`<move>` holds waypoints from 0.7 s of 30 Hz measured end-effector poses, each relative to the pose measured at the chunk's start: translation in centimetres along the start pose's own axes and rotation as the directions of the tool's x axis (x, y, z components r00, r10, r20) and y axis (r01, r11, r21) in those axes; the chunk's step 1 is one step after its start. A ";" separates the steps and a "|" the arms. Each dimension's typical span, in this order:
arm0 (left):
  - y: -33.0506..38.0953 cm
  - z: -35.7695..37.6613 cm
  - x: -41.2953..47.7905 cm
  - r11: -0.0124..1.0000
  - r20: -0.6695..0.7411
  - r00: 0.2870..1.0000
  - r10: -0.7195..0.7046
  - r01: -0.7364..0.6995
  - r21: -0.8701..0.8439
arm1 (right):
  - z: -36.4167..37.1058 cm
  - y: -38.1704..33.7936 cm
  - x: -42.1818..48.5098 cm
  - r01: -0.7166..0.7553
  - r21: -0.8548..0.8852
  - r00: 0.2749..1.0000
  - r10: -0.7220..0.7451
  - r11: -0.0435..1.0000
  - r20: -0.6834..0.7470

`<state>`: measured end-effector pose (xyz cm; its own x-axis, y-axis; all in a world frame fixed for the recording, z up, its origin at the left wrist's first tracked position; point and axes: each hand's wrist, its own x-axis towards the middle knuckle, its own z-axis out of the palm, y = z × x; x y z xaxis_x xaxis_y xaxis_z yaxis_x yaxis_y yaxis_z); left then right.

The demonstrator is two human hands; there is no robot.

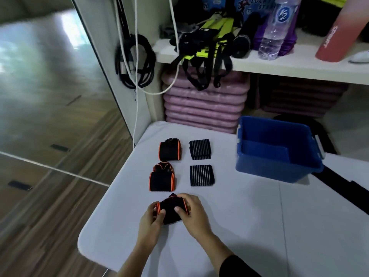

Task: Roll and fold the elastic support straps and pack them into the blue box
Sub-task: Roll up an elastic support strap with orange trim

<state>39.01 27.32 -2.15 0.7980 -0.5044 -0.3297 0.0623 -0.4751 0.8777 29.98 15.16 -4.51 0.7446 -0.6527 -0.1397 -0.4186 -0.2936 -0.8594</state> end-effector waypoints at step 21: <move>-0.5 -0.9 2.2 0.895 0.010 0.994 -0.109 0.094 0.435 | 2.4 -1.3 0.4 -0.165 -0.016 0.977 0.162 0.986 -0.138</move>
<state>41.31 27.11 -3.03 0.7805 -0.4570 -0.4266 -0.1305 -0.7864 0.6037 32.09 17.00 -4.62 0.5878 -0.7820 -0.2073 -0.5444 -0.1928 -0.8164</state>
